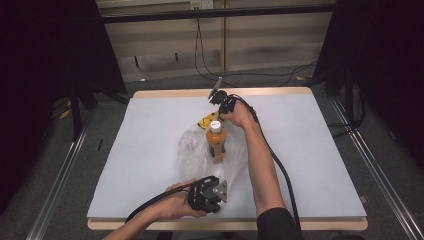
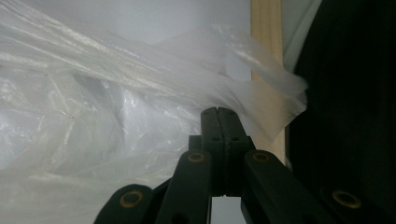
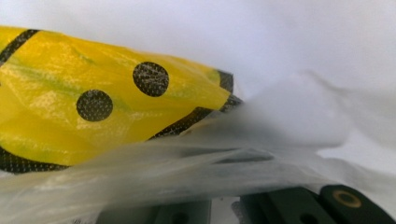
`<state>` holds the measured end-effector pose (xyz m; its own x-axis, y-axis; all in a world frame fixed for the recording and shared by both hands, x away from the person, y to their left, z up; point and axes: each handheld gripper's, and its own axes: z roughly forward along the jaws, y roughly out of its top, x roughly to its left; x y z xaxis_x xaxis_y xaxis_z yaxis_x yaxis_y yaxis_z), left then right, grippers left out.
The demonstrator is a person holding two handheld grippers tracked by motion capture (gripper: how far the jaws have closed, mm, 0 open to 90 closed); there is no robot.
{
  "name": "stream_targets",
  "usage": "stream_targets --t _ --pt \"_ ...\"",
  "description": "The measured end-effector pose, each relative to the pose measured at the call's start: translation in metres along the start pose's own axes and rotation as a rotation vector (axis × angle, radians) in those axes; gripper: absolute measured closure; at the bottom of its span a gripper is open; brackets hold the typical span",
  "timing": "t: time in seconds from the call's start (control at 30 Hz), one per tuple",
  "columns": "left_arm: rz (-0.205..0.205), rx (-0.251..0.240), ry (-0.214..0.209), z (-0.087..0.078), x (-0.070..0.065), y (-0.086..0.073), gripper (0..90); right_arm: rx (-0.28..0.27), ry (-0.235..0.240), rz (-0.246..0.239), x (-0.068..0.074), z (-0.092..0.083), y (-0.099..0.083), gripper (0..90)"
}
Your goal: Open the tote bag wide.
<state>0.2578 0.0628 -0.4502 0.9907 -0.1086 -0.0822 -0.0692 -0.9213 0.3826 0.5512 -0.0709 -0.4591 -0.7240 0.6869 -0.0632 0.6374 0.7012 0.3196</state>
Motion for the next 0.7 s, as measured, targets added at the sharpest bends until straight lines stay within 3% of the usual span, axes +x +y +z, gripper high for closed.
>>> stream_targets --t 0.03,0.1,0.13,0.17,0.2,0.23,0.27,0.37,0.4,0.43,0.53,0.6,0.7 --pt "-0.012 -0.019 0.005 0.001 -0.002 0.0 90.0 0.005 -0.006 -0.005 -0.001 0.0 0.001 90.0" --pt "0.012 0.0 0.021 0.0 -0.003 0.0 90.0 0.021 -0.021 0.0 -0.003 0.001 0.005 90.0" --pt "-0.014 -0.014 0.031 0.001 -0.006 0.0 90.0 0.019 -0.028 -0.006 -0.004 0.002 0.006 90.0" --pt "0.017 0.001 0.034 0.0 -0.005 0.0 90.0 0.024 -0.025 -0.002 -0.005 0.002 0.007 90.0" --pt "0.004 -0.011 0.031 0.001 -0.005 0.0 90.0 0.023 -0.016 -0.007 -0.007 0.003 0.007 90.0" --pt "0.016 0.004 0.028 0.0 -0.004 -0.001 90.0 0.017 -0.018 0.002 -0.008 0.003 0.007 90.0" --pt "-0.005 -0.027 0.024 0.001 -0.005 -0.002 90.0 0.011 -0.024 0.002 -0.01 0.003 0.006 90.0" --pt "0.011 -0.021 0.052 0.0 -0.005 -0.003 90.0 0.004 -0.042 0.001 -0.011 0.003 0.005 90.0" --pt "0.004 -0.026 0.039 0.0 -0.005 -0.004 90.0 0.008 -0.047 -0.007 -0.009 0.003 0.005 90.0" --pt "-0.009 -0.039 0.054 0.0 -0.006 -0.004 90.0 0.006 -0.02 -0.007 -0.009 0.001 0.004 90.0" --pt "-0.023 -0.074 0.019 0.0 -0.002 -0.008 90.0 -0.036 0.049 -0.001 -0.009 -0.004 -0.001 90.0" --pt "-0.03 -0.099 -0.008 -0.001 0.003 -0.012 90.0 -0.084 0.1 -0.029 -0.004 -0.013 -0.007 90.0" --pt "-0.055 -0.15 -0.003 -0.003 0.006 -0.016 90.0 -0.124 0.151 -0.039 0.0 -0.022 -0.014 90.0"
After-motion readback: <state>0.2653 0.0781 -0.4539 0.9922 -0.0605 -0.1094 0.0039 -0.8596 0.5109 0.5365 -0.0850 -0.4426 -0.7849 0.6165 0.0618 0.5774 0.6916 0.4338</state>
